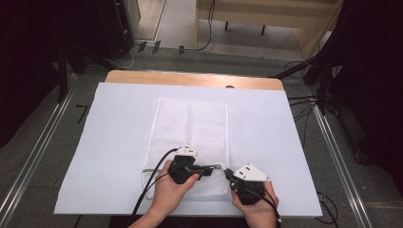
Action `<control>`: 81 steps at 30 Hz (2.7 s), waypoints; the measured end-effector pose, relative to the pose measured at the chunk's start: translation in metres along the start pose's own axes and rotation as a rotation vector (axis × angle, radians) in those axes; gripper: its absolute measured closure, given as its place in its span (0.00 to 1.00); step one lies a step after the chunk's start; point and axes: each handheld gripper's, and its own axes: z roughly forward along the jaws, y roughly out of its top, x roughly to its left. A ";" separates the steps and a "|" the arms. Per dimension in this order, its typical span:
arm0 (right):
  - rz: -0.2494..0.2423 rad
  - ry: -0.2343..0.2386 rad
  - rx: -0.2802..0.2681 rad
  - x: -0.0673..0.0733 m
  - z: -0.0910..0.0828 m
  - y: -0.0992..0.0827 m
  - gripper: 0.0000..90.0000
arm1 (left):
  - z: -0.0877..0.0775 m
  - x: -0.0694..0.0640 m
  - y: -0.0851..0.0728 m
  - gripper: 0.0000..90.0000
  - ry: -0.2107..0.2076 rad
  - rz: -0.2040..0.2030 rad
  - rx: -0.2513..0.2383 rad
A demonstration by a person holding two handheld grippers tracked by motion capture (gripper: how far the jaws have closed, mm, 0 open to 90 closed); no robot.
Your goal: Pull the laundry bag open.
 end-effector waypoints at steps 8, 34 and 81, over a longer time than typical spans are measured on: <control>0.038 0.020 -0.024 -0.010 -0.006 -0.001 1.00 | -0.026 0.019 -0.012 0.98 0.043 -0.012 -0.013; 0.047 0.000 -0.018 -0.013 -0.010 -0.001 1.00 | -0.135 0.078 -0.075 0.98 0.204 -0.116 -0.028; 0.175 -0.060 -0.155 -0.086 -0.036 -0.018 0.00 | -0.194 0.086 -0.096 0.01 0.378 0.066 -0.411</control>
